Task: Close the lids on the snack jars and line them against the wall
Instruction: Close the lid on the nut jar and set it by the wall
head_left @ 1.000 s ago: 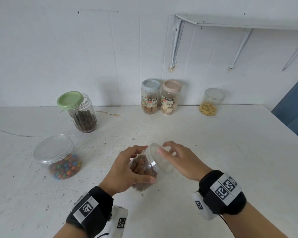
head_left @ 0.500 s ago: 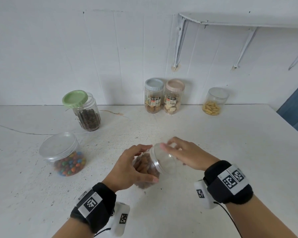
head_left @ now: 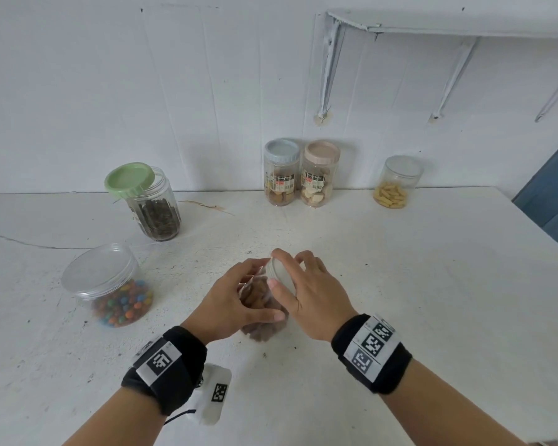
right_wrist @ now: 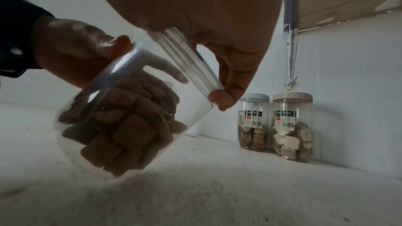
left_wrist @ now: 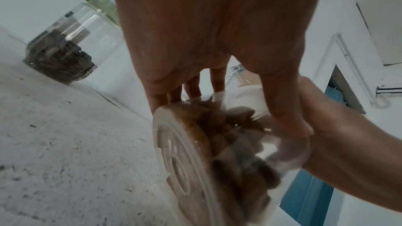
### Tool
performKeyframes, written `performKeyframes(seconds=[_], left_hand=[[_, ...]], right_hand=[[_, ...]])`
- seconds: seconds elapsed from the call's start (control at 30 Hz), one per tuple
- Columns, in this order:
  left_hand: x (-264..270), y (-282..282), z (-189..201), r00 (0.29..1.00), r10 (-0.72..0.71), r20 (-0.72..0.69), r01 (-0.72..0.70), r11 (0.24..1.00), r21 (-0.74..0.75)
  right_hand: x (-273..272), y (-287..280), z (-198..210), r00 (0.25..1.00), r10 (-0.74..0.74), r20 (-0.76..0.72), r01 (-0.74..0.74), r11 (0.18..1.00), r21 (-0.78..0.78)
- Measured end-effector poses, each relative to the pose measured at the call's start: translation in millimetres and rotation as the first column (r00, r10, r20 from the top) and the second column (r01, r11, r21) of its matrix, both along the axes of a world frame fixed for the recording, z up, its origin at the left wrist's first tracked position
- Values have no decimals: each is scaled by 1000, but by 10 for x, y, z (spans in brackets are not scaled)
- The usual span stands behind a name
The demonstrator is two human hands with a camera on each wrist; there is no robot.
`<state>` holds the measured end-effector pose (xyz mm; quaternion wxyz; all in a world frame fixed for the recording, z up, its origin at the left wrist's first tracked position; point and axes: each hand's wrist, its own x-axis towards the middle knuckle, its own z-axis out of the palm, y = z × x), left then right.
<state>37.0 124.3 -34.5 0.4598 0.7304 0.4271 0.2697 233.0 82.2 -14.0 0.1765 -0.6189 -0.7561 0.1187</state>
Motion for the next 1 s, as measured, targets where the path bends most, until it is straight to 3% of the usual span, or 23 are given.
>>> performKeyframes(seconds=[0.23,0.53,0.77,0.83,0.9,1.0], left_hand=[[-22,-16,42,1000,10,-22,-10,1000,10],[-1,-133,34,994,59,-93,-44,986,158],[-40,-254,42,994,110,-28,-106,988,112],[-54,-301,2,988,150,18,-151,985,85],[-29,-386,-4,970,224,94,-227,974,21],[72,-505,-26,903,370,218,-362,929,-75]], right_hand=[[-108,47,78,997,-36,68,40,998,-57],[-143,0,114,995,-25,98,29,999,-40],[-201,-6,116,994,-22,111,23,1000,-11],[-210,27,109,999,-30,12,30,999,-32],[-232,24,60,966,-100,-237,82,993,-82],[-311,-65,-41,781,-225,-583,152,973,-172]])
